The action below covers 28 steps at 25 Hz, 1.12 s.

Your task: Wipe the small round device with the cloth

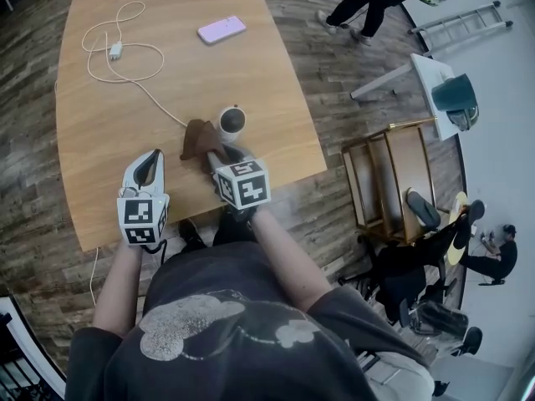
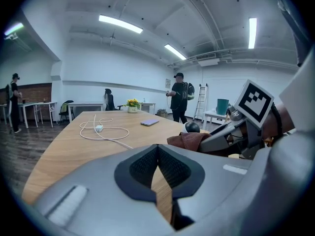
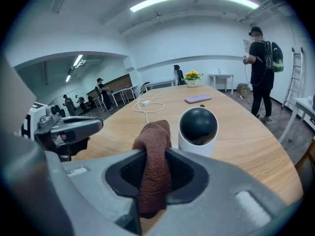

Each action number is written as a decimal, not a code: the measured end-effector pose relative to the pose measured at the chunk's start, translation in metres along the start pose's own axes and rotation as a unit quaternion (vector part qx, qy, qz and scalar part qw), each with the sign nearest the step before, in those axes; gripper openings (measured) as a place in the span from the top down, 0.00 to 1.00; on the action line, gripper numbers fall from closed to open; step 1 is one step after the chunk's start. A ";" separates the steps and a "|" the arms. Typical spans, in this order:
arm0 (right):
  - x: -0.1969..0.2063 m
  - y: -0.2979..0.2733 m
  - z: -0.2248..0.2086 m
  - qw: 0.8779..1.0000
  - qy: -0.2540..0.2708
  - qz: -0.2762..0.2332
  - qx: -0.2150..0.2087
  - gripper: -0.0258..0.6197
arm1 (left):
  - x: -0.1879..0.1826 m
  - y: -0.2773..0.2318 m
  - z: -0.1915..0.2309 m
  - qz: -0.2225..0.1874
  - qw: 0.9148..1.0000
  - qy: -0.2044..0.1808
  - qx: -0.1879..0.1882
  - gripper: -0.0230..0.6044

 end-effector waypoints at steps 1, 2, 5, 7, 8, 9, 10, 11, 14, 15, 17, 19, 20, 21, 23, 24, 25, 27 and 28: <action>-0.002 0.004 0.001 1.000 0.000 -0.007 -0.002 0.84 | 0.001 -0.001 -0.002 0.000 1.000 -0.001 0.004 0.93; -0.005 0.008 0.002 1.000 -0.001 -0.015 -0.004 0.84 | 0.001 -0.002 -0.003 0.000 1.000 -0.003 0.008 0.93; -0.019 0.016 0.008 0.999 -0.005 -0.041 -0.015 0.84 | -0.002 -0.002 -0.004 -0.002 1.000 -0.011 0.008 0.93; -0.023 0.024 0.012 0.998 0.002 -0.049 -0.028 0.84 | -0.008 0.002 -0.008 -0.010 1.000 -0.009 0.000 0.93; -0.023 0.028 0.013 0.998 0.008 -0.052 -0.035 0.84 | -0.011 0.005 -0.010 -0.015 1.000 -0.006 -0.005 0.93; -0.025 0.032 0.015 0.998 0.013 -0.055 -0.042 0.84 | -0.014 0.008 -0.012 -0.019 1.000 -0.003 -0.010 0.93; -0.027 0.036 0.017 0.997 0.017 -0.060 -0.048 0.84 | -0.017 0.011 -0.014 -0.023 1.000 -0.003 -0.016 0.93; -0.029 0.041 0.018 0.996 0.019 -0.066 -0.055 0.84 | -0.019 0.014 -0.017 -0.026 0.999 -0.003 -0.021 0.93; -0.032 0.064 0.022 0.993 0.022 -0.085 -0.075 0.84 | -0.024 0.027 -0.032 -0.034 0.999 -0.006 -0.035 0.93; -0.031 0.075 0.023 0.992 0.024 -0.091 -0.082 0.84 | -0.024 0.034 -0.041 -0.036 0.999 -0.006 -0.039 0.93; -0.024 0.099 0.021 0.990 0.027 -0.100 -0.096 0.84 | -0.022 0.047 -0.059 -0.039 0.998 -0.006 -0.047 0.93; -0.014 0.127 0.015 0.989 0.027 -0.107 -0.102 0.84 | -0.016 0.058 -0.081 -0.037 0.998 -0.006 -0.054 0.93; -0.009 0.142 0.011 0.988 0.025 -0.111 -0.103 0.84 | -0.013 0.064 -0.093 -0.035 0.998 -0.006 -0.057 0.93; -0.004 0.157 0.007 0.988 0.022 -0.115 -0.104 0.84 | -0.011 0.069 -0.105 -0.034 0.998 -0.006 -0.060 0.93; 0.009 0.186 0.001 0.987 0.020 -0.122 -0.105 0.84 | -0.008 0.083 -0.130 -0.036 0.997 -0.009 -0.063 0.93; 0.016 0.199 0.000 0.986 0.022 -0.123 -0.106 0.84 | -0.008 0.092 -0.142 -0.038 0.997 -0.012 -0.064 0.93; 0.024 0.212 -0.001 0.986 0.023 -0.124 -0.108 0.84 | -0.008 0.101 -0.153 -0.042 0.997 -0.014 -0.066 0.93; 0.041 0.236 -0.002 0.985 0.028 -0.124 -0.114 0.84 | -0.010 0.120 -0.175 -0.053 0.996 -0.010 -0.074 0.93; 0.049 0.248 -0.003 0.985 0.029 -0.124 -0.118 0.84 | -0.012 0.128 -0.186 -0.061 0.995 -0.001 -0.079 0.93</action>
Point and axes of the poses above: the fingertips, and each gripper's own axes: y backward along the fingers, z to its left, x out of its underside, the point moved 2 cm from there along y, backward along the fingers, and after that the axes turned 10 degrees about -z, right-handed, at the moved point
